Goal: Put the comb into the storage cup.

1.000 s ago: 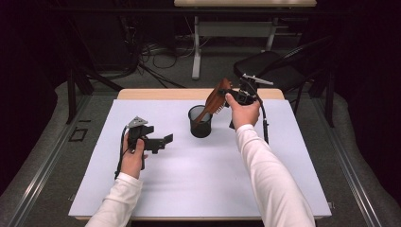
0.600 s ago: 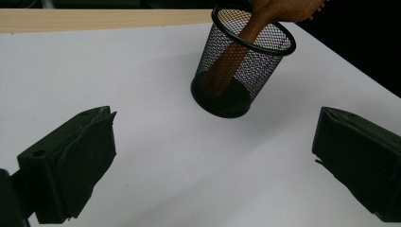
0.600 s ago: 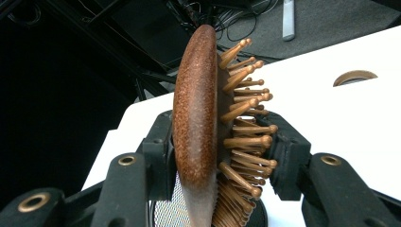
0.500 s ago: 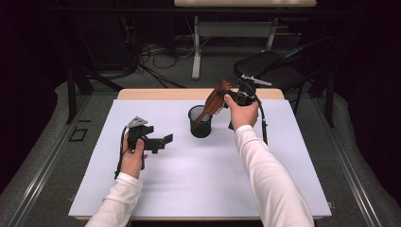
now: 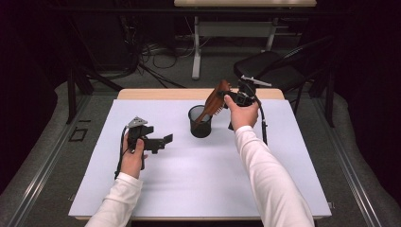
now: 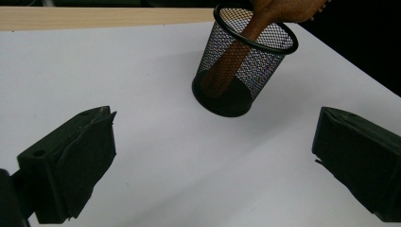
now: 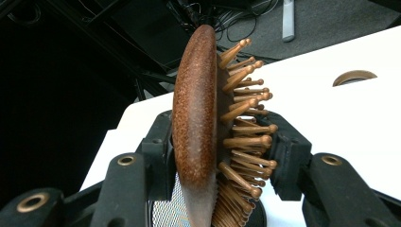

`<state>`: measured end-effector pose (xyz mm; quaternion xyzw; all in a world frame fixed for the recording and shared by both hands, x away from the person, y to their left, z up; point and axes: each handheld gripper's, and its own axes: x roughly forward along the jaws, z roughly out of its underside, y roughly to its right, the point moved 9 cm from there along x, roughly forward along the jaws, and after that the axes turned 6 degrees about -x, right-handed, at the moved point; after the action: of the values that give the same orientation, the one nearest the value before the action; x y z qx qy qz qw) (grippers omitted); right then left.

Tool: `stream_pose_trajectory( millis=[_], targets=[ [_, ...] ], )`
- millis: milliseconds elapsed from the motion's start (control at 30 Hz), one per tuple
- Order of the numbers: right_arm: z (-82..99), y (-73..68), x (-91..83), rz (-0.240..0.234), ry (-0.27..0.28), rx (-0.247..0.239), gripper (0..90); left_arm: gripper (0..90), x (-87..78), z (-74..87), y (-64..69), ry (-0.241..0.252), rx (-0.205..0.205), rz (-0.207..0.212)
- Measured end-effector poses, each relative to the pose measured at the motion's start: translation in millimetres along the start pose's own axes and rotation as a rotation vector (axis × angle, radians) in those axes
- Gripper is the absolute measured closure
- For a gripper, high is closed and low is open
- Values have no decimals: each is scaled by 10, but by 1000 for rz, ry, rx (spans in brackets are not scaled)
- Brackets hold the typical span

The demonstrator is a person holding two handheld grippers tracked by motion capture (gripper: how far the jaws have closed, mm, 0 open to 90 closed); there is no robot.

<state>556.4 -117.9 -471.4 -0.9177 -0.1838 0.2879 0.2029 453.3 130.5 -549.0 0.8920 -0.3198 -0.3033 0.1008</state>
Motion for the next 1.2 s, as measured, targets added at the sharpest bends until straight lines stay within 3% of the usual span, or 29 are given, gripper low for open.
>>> stream_pose_trajectory(
  millis=[467, 1200],
  targets=[
    [36, 71, -2, -7, 1, 17, 500, 5, 7, 8, 2, -4, -1, -1],
    [58, 136, -33, -50, -9, -10, 479, 5, 23, 18, 4, -8, 1, -3]
  ],
)
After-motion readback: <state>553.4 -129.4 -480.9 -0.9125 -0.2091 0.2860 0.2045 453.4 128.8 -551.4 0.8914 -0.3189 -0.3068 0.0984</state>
